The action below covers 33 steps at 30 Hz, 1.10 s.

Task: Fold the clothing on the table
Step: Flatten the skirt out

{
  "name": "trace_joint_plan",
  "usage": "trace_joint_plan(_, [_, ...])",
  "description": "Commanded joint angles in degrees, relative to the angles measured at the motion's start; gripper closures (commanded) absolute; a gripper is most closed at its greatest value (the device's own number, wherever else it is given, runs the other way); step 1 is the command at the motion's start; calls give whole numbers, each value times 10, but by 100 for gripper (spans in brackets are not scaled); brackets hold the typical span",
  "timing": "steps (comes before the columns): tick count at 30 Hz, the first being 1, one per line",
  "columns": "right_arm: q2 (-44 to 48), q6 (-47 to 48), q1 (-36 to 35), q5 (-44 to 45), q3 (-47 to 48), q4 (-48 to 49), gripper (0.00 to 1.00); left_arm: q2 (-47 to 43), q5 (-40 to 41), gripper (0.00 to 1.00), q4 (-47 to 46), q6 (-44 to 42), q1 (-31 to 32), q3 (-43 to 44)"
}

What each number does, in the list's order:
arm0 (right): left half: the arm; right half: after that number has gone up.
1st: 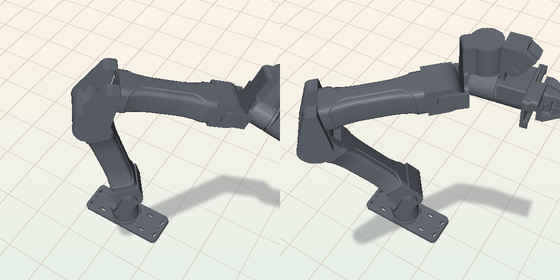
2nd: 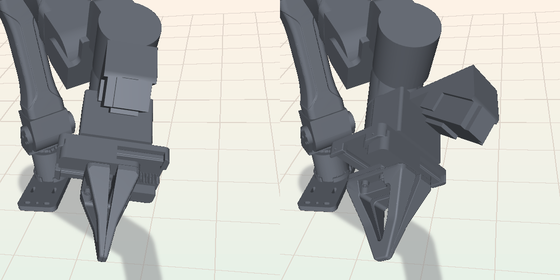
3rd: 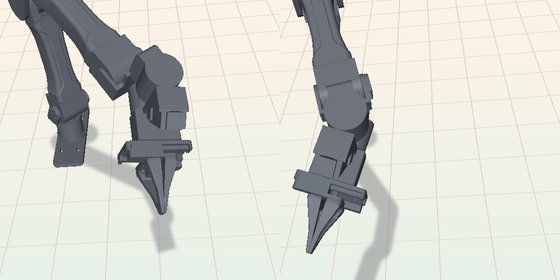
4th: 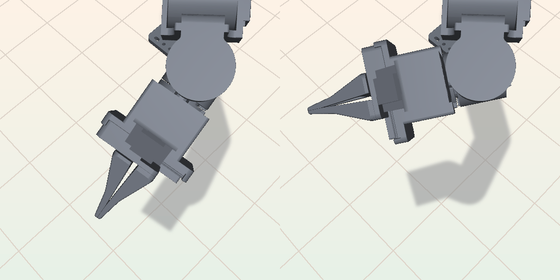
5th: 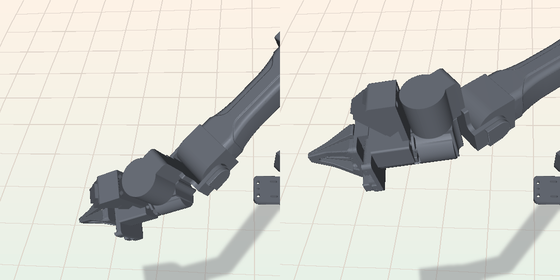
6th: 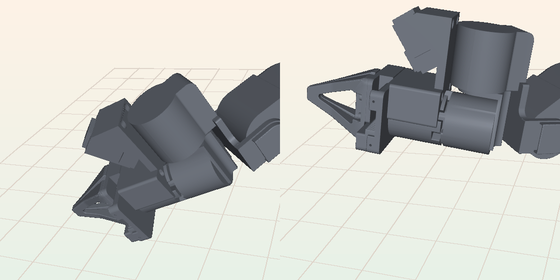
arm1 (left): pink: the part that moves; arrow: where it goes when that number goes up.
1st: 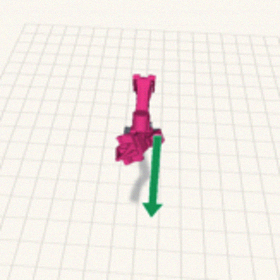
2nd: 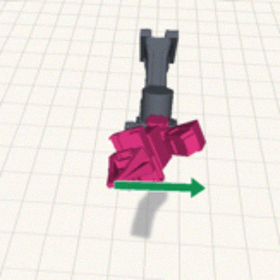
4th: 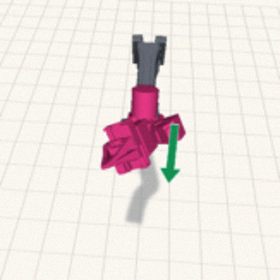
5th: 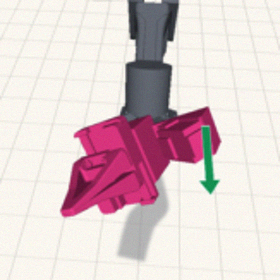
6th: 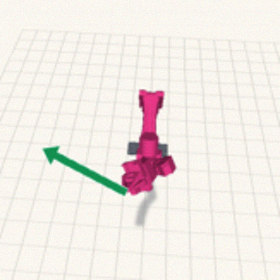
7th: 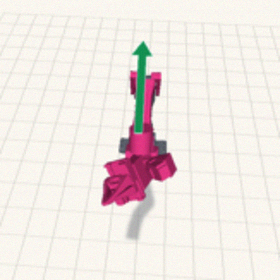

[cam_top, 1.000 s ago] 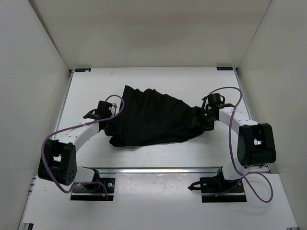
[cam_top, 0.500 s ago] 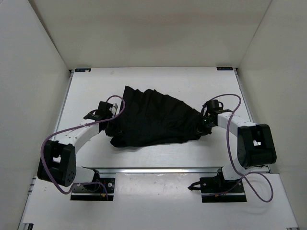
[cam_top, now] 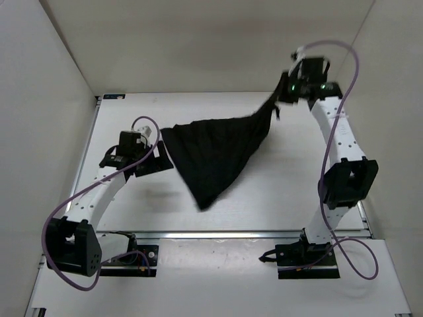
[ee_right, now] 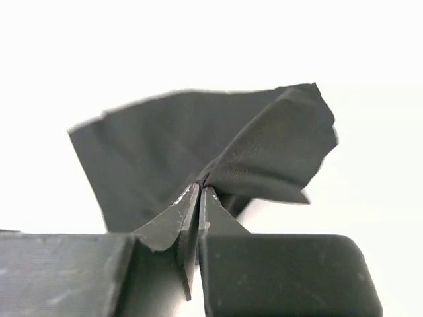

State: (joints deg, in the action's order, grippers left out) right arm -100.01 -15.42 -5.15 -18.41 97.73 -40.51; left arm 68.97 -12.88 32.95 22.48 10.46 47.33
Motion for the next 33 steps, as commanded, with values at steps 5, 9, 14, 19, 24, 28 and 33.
trace_joint_plan(5, [85, 17, -111, 3, 372, 54, 100, -38, 16, 1, 12, -27, -14, 93])
trace_joint_plan(9, [241, -58, -51, -48, -72, 256, 100, -47, 23, 1, 32, -33, -3, 102])
trace_joint_plan(14, [187, -11, 6, -61, -338, 181, 100, -52, 13, 2, 31, -21, 8, 90])
trace_joint_plan(19, [180, -15, -23, -122, -435, 215, 100, -67, -2, 1, 18, -10, 2, 64])
trace_joint_plan(24, [143, -6, -92, -148, -271, 204, 99, -53, -12, 2, 8, -6, 4, 63])
trace_joint_plan(28, [79, 21, -157, -169, -34, 134, 100, -39, -19, 1, 1, -4, 4, 70])
trace_joint_plan(33, [9, 50, -250, -138, 330, 76, 100, -43, -10, 1, 10, -12, -3, 95])
